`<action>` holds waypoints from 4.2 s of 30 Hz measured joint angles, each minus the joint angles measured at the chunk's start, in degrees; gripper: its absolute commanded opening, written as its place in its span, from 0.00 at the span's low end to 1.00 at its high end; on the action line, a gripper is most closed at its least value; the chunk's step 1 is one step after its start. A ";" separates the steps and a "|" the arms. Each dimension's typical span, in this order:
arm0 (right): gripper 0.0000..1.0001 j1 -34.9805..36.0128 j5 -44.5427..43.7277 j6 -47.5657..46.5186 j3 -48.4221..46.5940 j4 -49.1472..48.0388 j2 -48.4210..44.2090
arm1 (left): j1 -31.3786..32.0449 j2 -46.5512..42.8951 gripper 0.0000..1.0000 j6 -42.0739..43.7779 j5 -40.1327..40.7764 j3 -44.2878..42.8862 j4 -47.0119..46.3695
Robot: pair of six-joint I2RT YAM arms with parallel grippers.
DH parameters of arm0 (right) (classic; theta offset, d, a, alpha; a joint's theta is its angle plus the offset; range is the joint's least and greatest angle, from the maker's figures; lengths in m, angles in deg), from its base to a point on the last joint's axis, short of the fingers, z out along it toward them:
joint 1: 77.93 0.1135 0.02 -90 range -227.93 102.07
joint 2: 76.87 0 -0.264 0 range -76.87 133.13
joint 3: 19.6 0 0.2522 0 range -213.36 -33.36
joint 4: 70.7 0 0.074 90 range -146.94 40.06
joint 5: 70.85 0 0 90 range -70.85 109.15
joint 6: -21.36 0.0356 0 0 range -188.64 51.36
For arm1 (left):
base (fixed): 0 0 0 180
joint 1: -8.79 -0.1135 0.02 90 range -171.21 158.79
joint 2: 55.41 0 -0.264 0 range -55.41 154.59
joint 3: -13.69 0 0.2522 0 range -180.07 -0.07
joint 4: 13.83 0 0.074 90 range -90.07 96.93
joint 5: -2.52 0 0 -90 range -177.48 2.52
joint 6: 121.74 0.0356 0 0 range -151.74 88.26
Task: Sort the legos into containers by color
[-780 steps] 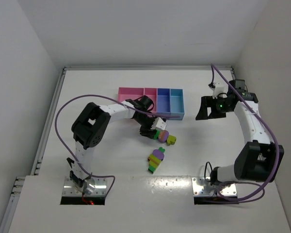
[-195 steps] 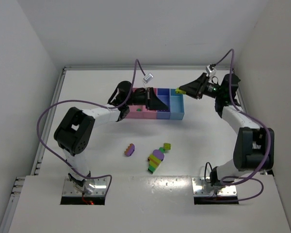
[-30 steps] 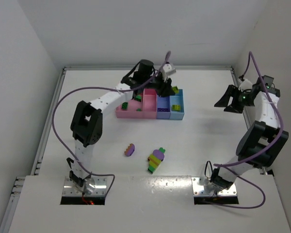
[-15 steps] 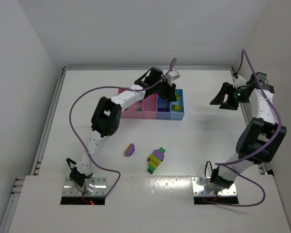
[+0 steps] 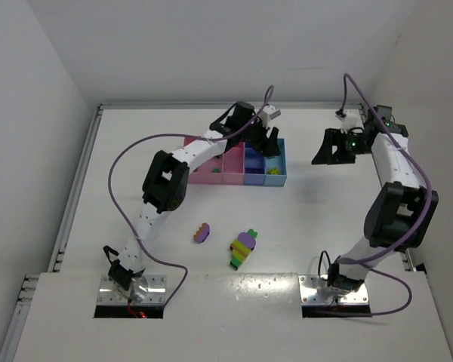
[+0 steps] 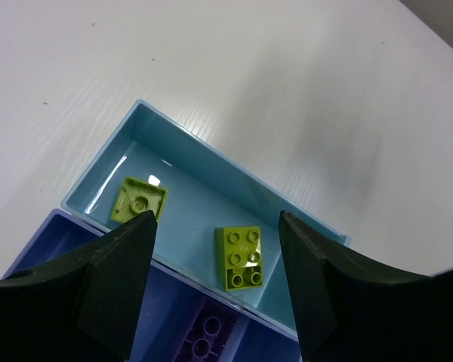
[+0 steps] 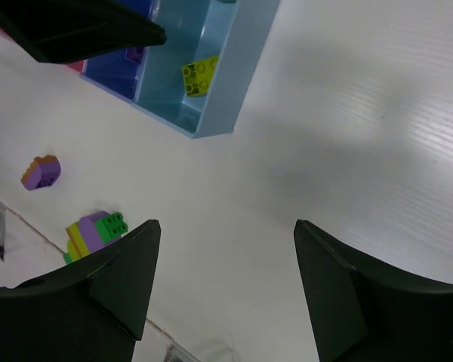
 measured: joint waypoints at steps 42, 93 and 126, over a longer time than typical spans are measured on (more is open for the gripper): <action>0.77 64.37 0.07 -48.63 -2.29 -10.64 19.69 | -53.11 -71.30 0.71 0.09 -8.20 60.78 13.90; 0.01 64.02 -15.96 -47.47 15.67 -32.41 -8.07 | -47.19 -60.02 0.62 -0.74 -34.32 68.15 19.45; 0.00 63.91 -31.89 -28.59 21.59 -36.46 -14.99 | -27.50 -74.03 0.78 -16.50 -21.53 74.73 -9.11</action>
